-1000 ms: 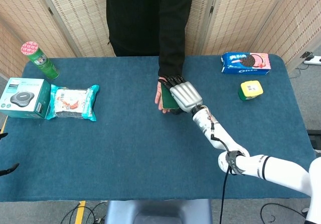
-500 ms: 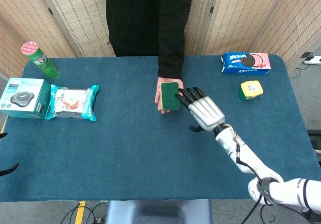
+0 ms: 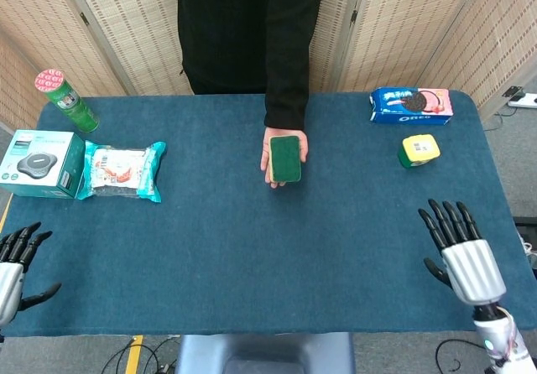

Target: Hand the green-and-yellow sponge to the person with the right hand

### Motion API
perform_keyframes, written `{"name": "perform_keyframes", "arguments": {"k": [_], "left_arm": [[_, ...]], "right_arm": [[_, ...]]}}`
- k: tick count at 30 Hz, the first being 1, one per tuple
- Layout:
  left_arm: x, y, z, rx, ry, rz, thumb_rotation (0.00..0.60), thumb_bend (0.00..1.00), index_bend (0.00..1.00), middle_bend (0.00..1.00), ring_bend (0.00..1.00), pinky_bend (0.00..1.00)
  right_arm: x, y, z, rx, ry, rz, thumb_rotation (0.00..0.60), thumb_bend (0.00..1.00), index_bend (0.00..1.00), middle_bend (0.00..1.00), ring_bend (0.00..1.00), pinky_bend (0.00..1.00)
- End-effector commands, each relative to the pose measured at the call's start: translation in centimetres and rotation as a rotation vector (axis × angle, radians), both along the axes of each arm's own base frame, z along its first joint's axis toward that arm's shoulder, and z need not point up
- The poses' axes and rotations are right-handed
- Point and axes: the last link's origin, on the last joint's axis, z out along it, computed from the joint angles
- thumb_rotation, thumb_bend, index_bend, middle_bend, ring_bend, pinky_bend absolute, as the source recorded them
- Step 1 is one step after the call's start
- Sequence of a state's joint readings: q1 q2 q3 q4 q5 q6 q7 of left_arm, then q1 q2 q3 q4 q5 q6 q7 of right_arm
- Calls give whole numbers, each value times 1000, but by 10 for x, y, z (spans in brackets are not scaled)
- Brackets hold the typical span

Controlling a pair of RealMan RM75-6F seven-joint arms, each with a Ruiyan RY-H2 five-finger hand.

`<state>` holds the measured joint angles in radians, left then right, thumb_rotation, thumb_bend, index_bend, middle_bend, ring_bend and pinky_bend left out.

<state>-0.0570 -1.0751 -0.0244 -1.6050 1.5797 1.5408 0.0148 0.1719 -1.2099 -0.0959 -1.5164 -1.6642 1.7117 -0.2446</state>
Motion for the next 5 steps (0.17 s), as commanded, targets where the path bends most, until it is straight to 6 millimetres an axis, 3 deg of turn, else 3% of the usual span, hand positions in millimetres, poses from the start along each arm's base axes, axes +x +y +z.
{"name": "perform_keyframes", "arguments": {"k": [1,5], "left_arm": [[2,1,-7,-32,-3,-7,600,201,187,103,115,158],[3,1,-11,-60,-6,-6,600,202,187,103,115,158]], "right_arm": [[-5,22,-2,-9,-60,14,600,118,0,0,0,0],[-5,23,1,-3,-88,10,600,118,0,0,0,0]]}}
